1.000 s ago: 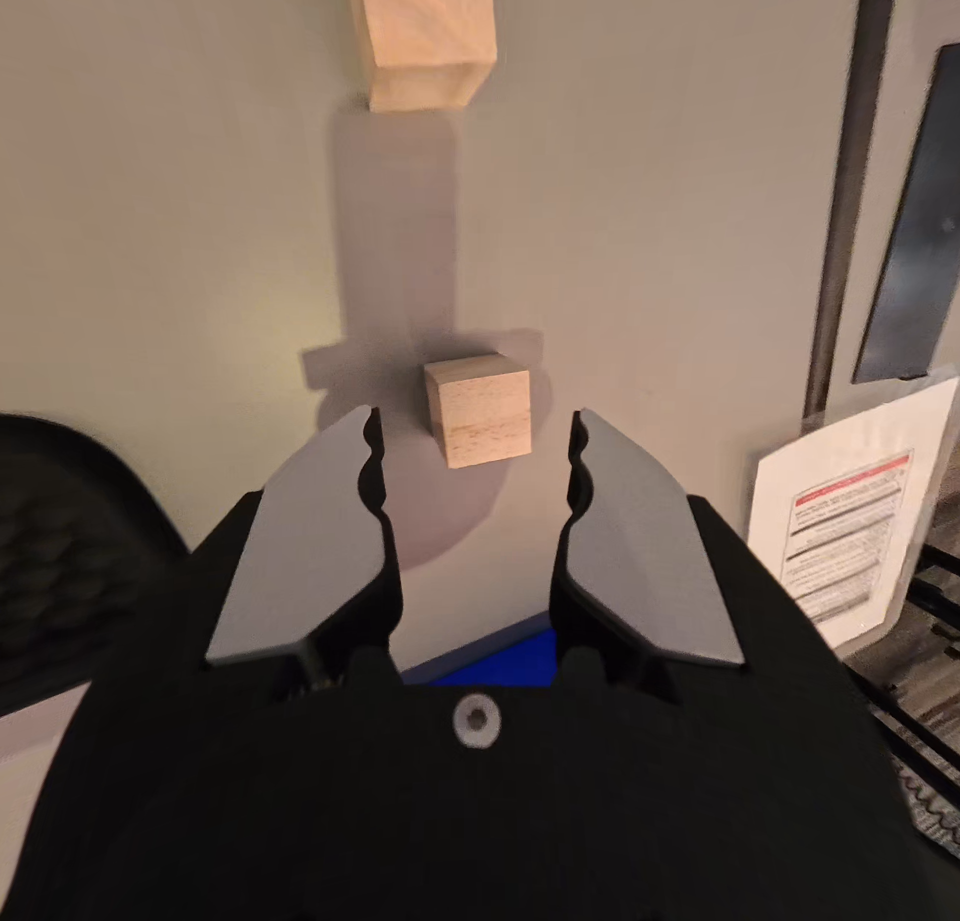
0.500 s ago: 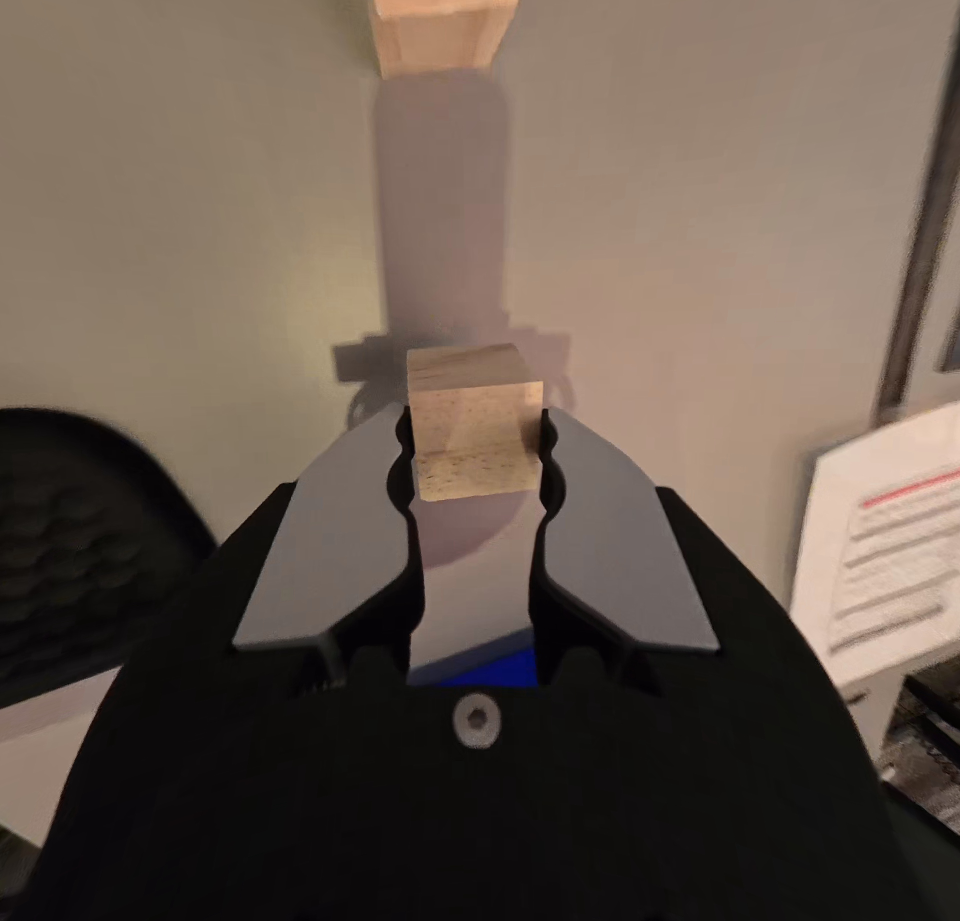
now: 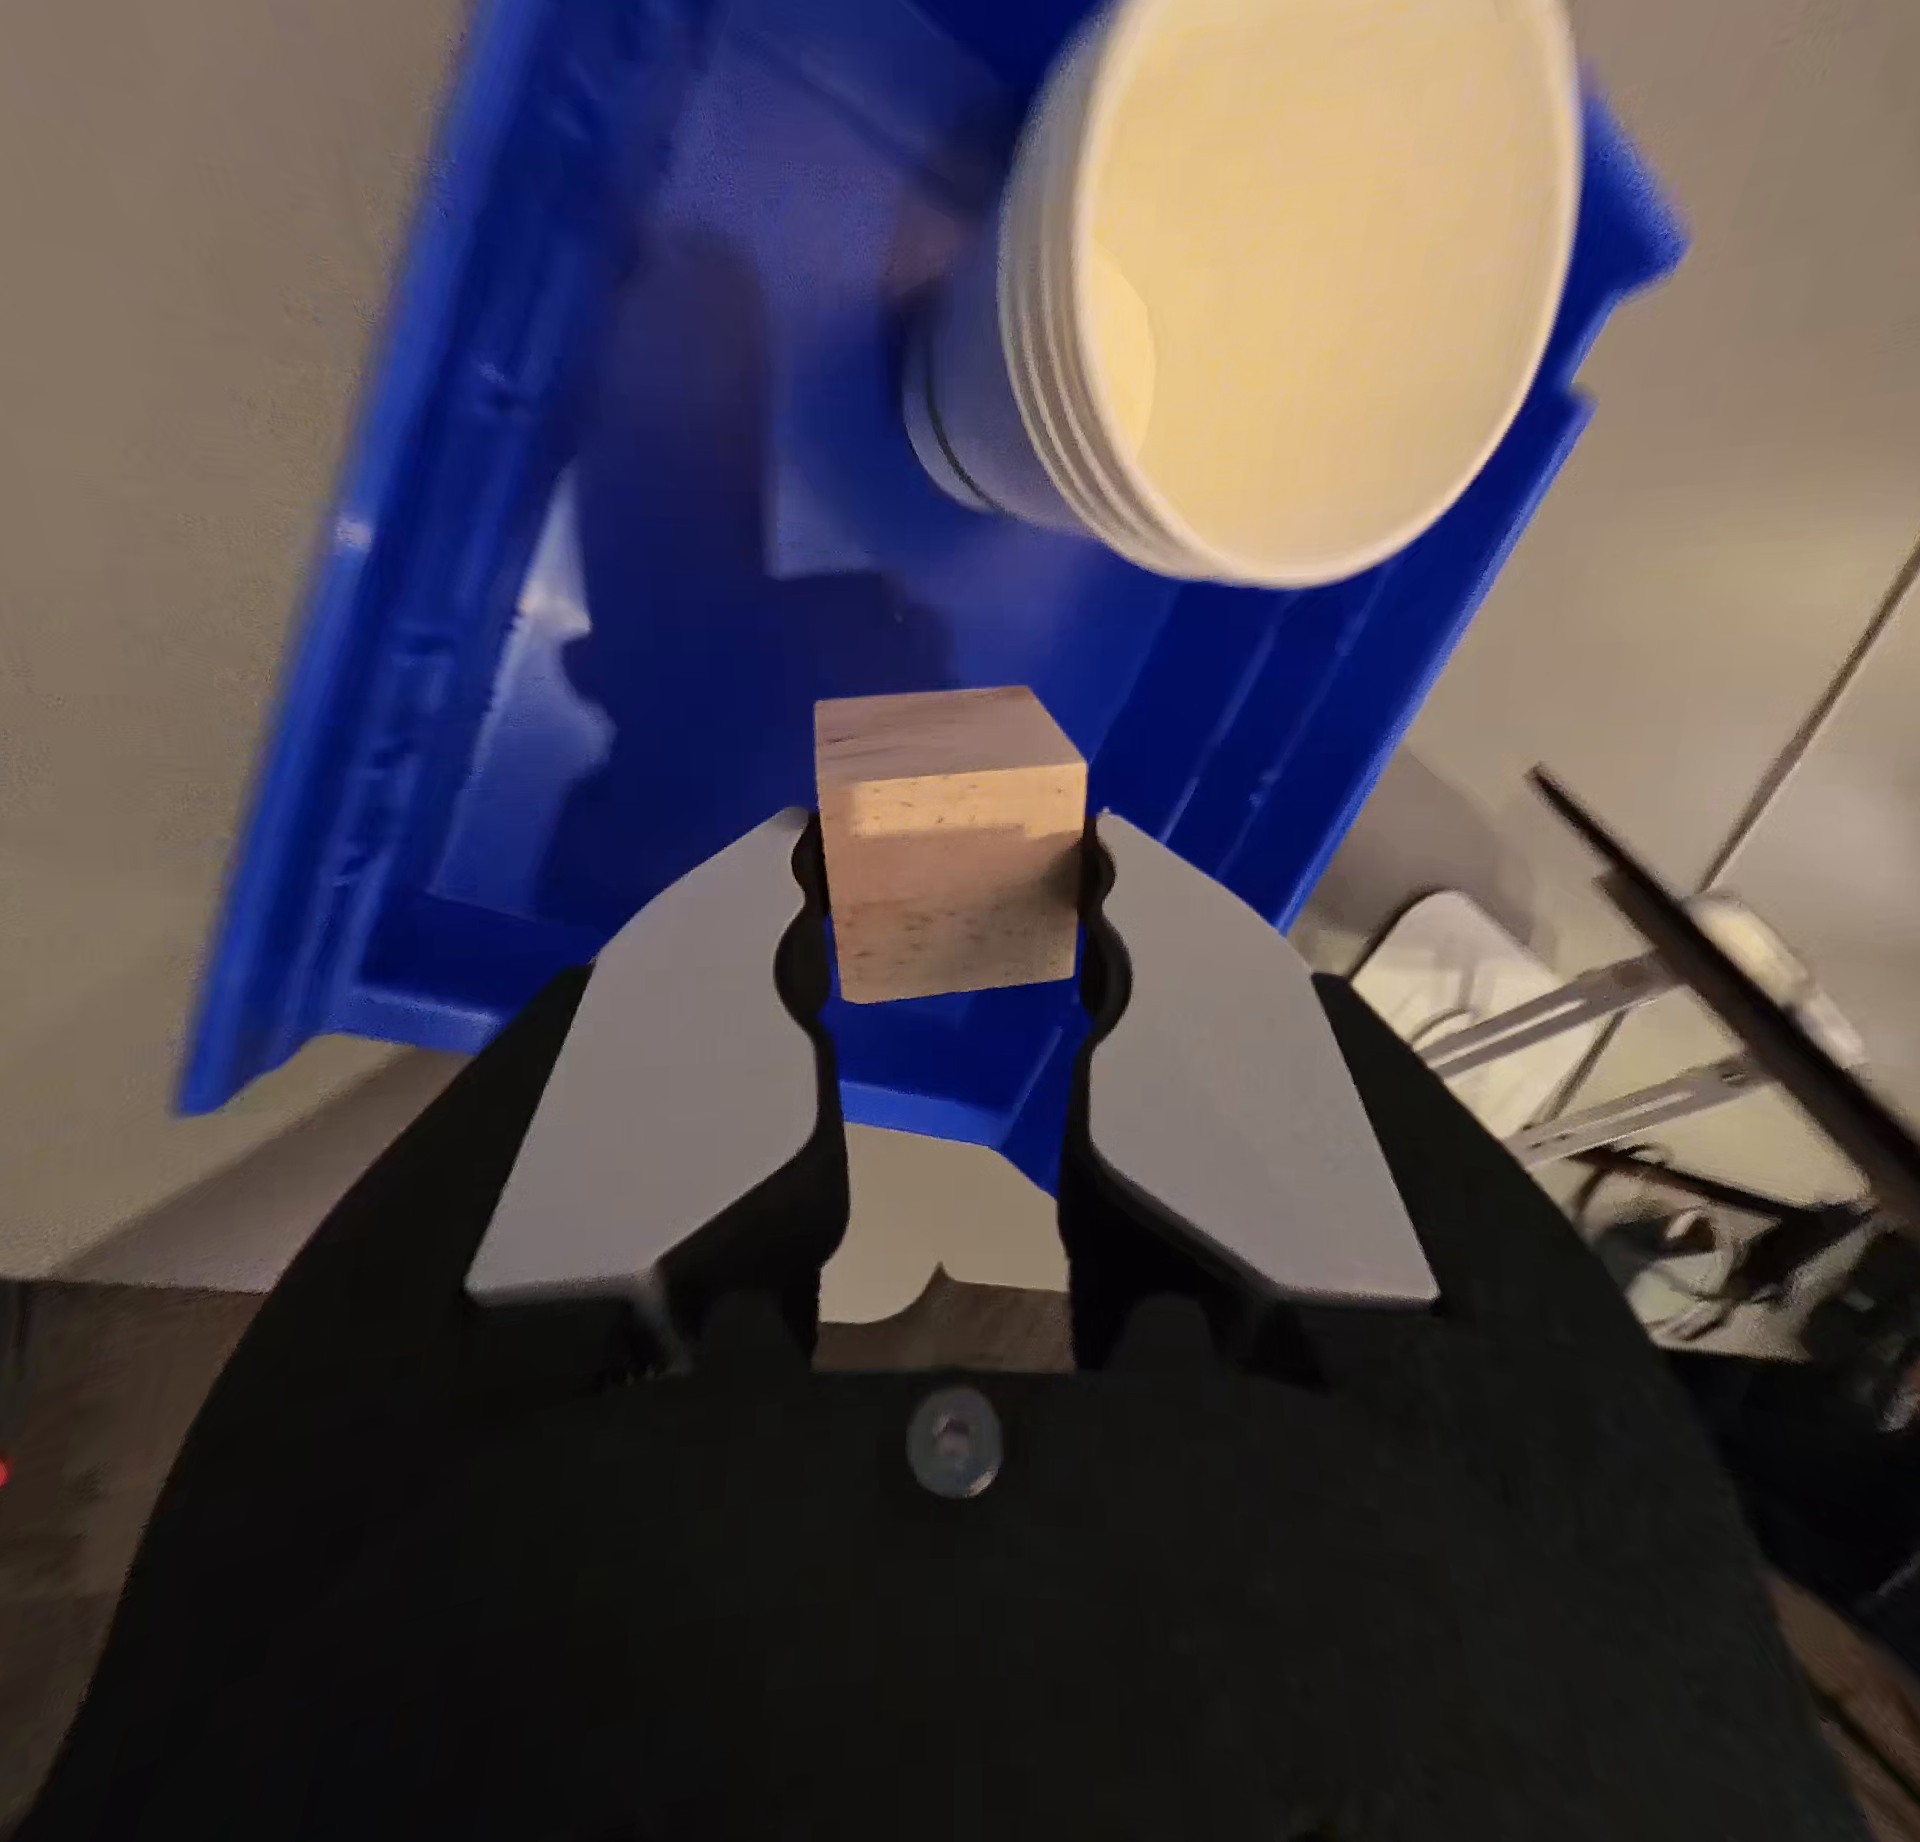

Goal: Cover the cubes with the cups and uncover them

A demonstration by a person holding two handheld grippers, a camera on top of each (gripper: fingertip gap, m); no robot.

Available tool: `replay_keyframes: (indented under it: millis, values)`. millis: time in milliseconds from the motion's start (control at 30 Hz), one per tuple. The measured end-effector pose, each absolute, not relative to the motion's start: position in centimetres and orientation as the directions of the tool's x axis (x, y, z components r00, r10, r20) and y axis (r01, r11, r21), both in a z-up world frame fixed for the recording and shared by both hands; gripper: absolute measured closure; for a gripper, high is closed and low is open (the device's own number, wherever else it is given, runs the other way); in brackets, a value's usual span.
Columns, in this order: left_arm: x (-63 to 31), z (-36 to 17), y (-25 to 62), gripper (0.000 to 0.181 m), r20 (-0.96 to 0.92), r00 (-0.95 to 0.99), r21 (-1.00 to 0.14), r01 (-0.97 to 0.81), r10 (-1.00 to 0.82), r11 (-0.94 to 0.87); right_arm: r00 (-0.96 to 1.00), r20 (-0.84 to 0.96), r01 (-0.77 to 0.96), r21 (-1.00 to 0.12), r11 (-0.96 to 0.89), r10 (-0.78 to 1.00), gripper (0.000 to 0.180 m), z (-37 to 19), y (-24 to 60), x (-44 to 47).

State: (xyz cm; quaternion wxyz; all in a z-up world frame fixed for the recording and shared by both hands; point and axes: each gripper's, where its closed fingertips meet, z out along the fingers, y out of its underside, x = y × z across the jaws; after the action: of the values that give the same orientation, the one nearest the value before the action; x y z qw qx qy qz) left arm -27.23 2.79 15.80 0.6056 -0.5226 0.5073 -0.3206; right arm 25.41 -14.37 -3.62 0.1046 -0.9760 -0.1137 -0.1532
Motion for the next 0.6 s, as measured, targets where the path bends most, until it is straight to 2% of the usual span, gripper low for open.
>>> replay_keyframes:
  millis: [200, 600]
  values:
    - [-27.5, 15.4, 3.0, 0.127, -0.317, 0.323, -0.944, -0.197, -0.892, 0.264, 0.984, 0.177, 0.021, -0.105, -0.994, 0.002, 0.134, -11.1, -16.0, 28.7]
    - [-27.9, 15.7, 2.9, 0.127, -0.328, 0.338, -0.941, -0.201, -0.882, 0.273, 0.963, 0.166, -0.209, -0.042, -0.977, -0.213, 0.134, -13.7, -16.0, 31.3]
